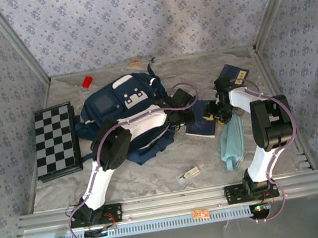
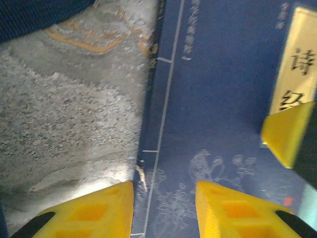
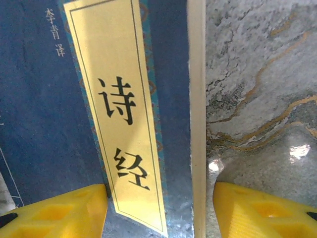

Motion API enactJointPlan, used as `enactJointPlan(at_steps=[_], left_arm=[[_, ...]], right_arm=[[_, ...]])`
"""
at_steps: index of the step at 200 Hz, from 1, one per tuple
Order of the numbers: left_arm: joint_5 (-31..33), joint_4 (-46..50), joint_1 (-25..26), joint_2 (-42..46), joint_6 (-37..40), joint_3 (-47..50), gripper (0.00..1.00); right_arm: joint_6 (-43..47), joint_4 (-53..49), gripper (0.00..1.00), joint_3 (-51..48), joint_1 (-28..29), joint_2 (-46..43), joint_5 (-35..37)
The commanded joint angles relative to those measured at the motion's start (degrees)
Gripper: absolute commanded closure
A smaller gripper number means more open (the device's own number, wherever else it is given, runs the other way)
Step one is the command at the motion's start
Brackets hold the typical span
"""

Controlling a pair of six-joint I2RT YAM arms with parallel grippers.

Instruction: Pack the student bag

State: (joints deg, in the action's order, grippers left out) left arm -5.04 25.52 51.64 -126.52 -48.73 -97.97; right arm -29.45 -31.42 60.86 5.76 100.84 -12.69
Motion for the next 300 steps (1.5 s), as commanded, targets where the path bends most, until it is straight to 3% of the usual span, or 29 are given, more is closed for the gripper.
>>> enactJointPlan(at_steps=[1,49,158,242,300], left_arm=[[0.8,2.7,-0.2,-1.6,0.2,-3.0,0.63],[-0.5,2.3,-0.1,-2.6,0.3,-3.1,0.64],[2.3,4.6,-0.1,-3.2,0.8,-2.6,0.66],[1.3,4.2,0.0,-3.0,0.4,-2.7,0.67],[0.8,4.0,0.0,-3.3,0.1,-2.8,0.67]], right_arm=[[1.1,-1.4,0.39,0.3,-0.5,1.8,0.4],[1.0,0.6,0.45,0.2,-0.4,1.4,-5.7],[1.3,2.0,0.45,-0.9,-3.2,-7.7,-15.7],[2.6,0.0,0.41,-1.3,-2.9,-2.0,-7.9],[2.2,1.8,0.43,-0.2,-1.5,0.9,-10.7]])
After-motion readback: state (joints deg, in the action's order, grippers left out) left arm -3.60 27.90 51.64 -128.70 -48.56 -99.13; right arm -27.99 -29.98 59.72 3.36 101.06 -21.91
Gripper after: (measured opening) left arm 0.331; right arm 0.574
